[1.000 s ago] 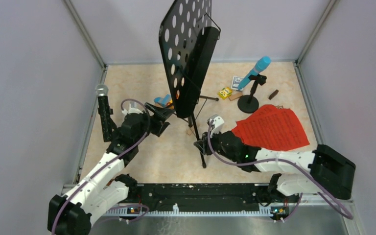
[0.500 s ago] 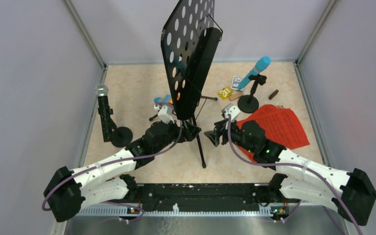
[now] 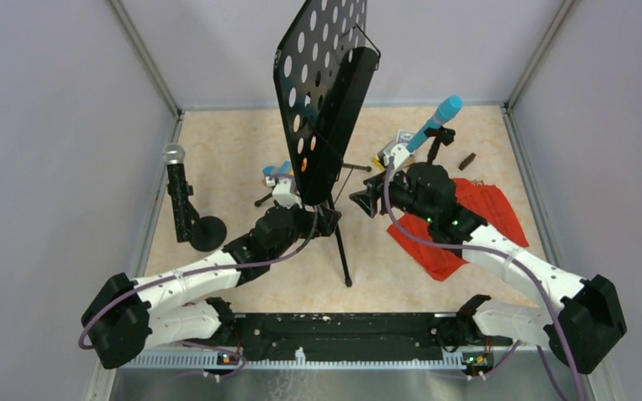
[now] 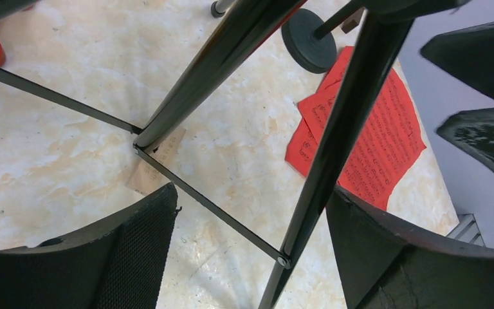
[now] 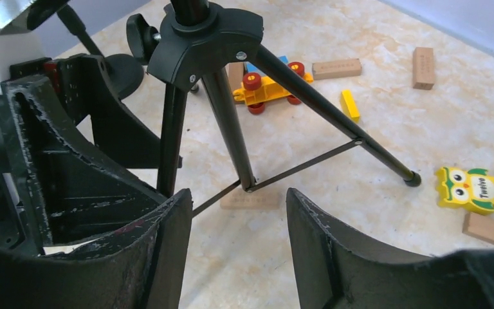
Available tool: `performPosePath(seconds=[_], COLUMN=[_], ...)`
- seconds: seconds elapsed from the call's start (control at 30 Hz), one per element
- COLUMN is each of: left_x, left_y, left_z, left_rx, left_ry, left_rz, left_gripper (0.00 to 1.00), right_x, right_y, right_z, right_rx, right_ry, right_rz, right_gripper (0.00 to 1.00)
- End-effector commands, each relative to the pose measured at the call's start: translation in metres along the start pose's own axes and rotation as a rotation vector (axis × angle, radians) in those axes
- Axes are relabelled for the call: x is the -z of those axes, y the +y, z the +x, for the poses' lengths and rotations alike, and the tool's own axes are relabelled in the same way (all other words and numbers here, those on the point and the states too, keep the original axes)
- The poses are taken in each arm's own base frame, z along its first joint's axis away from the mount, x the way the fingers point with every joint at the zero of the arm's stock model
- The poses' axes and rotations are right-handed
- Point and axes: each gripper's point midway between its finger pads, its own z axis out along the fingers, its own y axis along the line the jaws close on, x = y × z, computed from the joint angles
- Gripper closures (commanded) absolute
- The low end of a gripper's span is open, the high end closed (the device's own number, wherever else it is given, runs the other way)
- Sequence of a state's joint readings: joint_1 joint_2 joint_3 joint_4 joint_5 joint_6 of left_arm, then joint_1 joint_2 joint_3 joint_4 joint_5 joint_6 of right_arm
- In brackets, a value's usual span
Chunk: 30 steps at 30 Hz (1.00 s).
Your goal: Pack up the instrument practice props
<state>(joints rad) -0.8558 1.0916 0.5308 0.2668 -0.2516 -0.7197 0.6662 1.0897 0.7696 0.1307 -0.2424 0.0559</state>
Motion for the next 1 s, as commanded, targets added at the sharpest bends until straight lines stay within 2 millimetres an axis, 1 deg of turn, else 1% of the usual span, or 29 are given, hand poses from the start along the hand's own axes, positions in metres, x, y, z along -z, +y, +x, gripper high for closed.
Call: performPosePath(seconds=[0.0, 0.13, 0.2, 0.3, 0.4, 0.47, 0.53, 0.6, 0.63, 0.67, 0.73, 0.8, 0.87, 0.9, 0.93, 0.97], left_x=[0.011, 0.026, 0.034, 0.049, 0.06, 0.064, 0.066, 0.065, 0.062, 0.059, 0.055, 0.052, 0.048, 0.047, 0.045, 0.044], left_y=[-0.017, -0.011, -0.008, 0.004, 0.022, 0.036, 0.046, 0.054, 0.057, 0.063, 0.077, 0.078, 0.068, 0.06, 0.055, 0.047], left_z=[-0.031, -0.03, -0.031, -0.04, -0.055, -0.061, -0.068, -0.076, -0.08, -0.085, -0.1, -0.114, -0.124, -0.127, -0.13, -0.132], left_rx=[-0.042, -0.053, -0.074, -0.139, -0.225, -0.272, -0.307, -0.328, -0.339, -0.338, -0.313, -0.334, -0.414, -0.453, -0.49, -0.529], left_ry=[-0.085, -0.097, -0.103, -0.138, -0.221, -0.231, -0.226, -0.22, -0.212, -0.205, -0.218, -0.233, -0.249, -0.257, -0.264, -0.27], left_rz=[0.042, 0.054, 0.057, 0.022, -0.045, -0.119, -0.182, -0.216, -0.207, -0.205, -0.193, -0.138, -0.072, -0.035, -0.007, 0.03], left_gripper=[0.1, 0.08, 0.08, 0.08, 0.09, 0.1, 0.1, 0.09, 0.1, 0.1, 0.1, 0.12, 0.12, 0.12, 0.12, 0.11], right_x=[-0.009, -0.017, -0.02, -0.024, -0.034, -0.04, -0.046, -0.052, -0.055, -0.058, -0.064, -0.067, -0.07, -0.07, -0.071, -0.07], right_y=[0.016, 0.013, 0.021, 0.031, 0.037, 0.048, 0.054, 0.052, 0.049, 0.046, 0.032, 0.027, 0.025, 0.025, 0.025, 0.026], right_z=[-0.036, -0.041, -0.042, -0.038, -0.028, -0.021, -0.015, -0.012, -0.009, -0.007, 0.0, 0.004, 0.007, 0.009, 0.009, 0.009], right_rx=[0.011, 0.011, -0.004, -0.064, -0.144, -0.142, -0.148, -0.187, -0.206, -0.218, -0.237, -0.243, -0.229, -0.214, -0.202, -0.192], right_ry=[-0.111, -0.163, -0.167, -0.162, -0.139, -0.12, -0.113, -0.114, -0.113, -0.112, -0.106, -0.102, -0.103, -0.1, -0.1, -0.1], right_rz=[-0.11, -0.11, -0.155, -0.207, -0.156, -0.139, -0.103, -0.046, -0.017, 0.009, 0.107, 0.141, 0.144, 0.139, 0.136, 0.133], right_gripper=[0.46, 0.51, 0.51, 0.54, 0.55, 0.51, 0.48, 0.48, 0.49, 0.51, 0.61, 0.73, 0.82, 0.9, 0.95, 0.99])
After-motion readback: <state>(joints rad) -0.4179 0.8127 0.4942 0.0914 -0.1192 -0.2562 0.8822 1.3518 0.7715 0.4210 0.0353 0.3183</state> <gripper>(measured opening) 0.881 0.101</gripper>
